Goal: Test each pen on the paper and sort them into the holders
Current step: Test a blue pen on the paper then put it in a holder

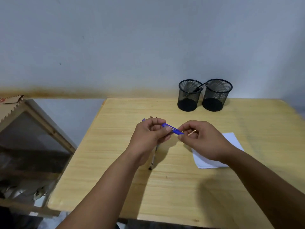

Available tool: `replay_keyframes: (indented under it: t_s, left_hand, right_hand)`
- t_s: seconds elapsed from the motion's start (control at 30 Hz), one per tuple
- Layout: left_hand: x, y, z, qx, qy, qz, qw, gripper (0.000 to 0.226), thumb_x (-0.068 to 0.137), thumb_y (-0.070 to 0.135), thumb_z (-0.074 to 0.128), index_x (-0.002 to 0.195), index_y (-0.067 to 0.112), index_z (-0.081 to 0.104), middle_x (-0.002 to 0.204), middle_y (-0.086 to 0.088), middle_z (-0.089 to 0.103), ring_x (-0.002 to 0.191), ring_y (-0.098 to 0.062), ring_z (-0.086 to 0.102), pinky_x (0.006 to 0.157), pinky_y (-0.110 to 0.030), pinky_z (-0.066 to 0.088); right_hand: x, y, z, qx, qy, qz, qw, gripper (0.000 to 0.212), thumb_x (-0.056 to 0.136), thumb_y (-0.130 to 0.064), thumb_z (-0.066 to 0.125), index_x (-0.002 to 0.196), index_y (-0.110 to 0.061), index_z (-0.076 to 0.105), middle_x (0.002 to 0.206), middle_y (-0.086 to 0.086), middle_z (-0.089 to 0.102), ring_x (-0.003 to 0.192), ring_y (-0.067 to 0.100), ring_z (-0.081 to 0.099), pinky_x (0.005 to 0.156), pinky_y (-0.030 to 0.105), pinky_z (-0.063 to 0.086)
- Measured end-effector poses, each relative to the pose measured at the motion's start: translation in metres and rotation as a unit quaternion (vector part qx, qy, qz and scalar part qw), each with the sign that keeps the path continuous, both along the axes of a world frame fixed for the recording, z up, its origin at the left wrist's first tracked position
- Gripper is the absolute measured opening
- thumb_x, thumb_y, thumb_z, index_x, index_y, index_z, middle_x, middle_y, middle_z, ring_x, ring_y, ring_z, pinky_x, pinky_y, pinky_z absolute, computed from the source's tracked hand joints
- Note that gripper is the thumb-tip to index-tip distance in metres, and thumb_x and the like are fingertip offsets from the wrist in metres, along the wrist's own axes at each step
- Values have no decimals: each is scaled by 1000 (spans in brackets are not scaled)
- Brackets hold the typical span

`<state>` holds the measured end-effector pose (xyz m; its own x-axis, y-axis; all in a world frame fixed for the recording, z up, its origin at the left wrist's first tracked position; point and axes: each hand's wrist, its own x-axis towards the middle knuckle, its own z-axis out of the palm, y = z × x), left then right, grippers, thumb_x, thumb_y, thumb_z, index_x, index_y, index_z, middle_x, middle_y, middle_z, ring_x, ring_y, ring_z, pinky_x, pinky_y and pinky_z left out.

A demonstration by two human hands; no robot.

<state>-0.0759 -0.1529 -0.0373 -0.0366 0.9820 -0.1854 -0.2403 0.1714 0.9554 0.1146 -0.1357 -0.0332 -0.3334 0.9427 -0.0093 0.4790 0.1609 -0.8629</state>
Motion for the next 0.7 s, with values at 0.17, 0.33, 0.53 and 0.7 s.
replay_keyframes:
  t_s: [0.17, 0.33, 0.53, 0.7]
  left_hand:
    - [22, -2, -4, 21, 58, -22, 998, 22, 81, -2, 75, 99, 5, 63, 76, -4, 67, 81, -22, 71, 77, -31, 56]
    - [30, -4, -4, 22, 107, -47, 993, 19, 80, -1, 76, 94, 7, 66, 80, -9, 71, 77, -15, 70, 78, -29, 59]
    - [35, -4, -5, 19, 93, -35, 995, 19, 82, 0, 75, 97, 6, 67, 80, -10, 71, 80, -17, 70, 80, -30, 58]
    - [38, -3, -4, 11, 64, -26, 998, 15, 85, 2, 72, 99, 7, 68, 83, -11, 73, 81, -18, 70, 81, -30, 58]
  right_hand:
    - [18, -3, 6, 20, -24, 5, 1000, 3, 86, -28, 70, 85, -25, 69, 74, -10, 64, 63, 18, 62, 65, 35, 51]
    - [22, -6, -1, 34, -10, -12, 999, 2, 83, -28, 72, 84, -27, 71, 71, -13, 67, 58, 12, 63, 59, 29, 50]
    - [17, -9, -7, 46, 9, -75, 996, 7, 80, -26, 76, 75, -23, 72, 68, -2, 72, 67, 21, 68, 65, 39, 55]
    - [20, -12, -5, 20, 35, -69, 997, 13, 83, -31, 75, 75, -21, 71, 66, 11, 71, 64, 34, 63, 64, 48, 54]
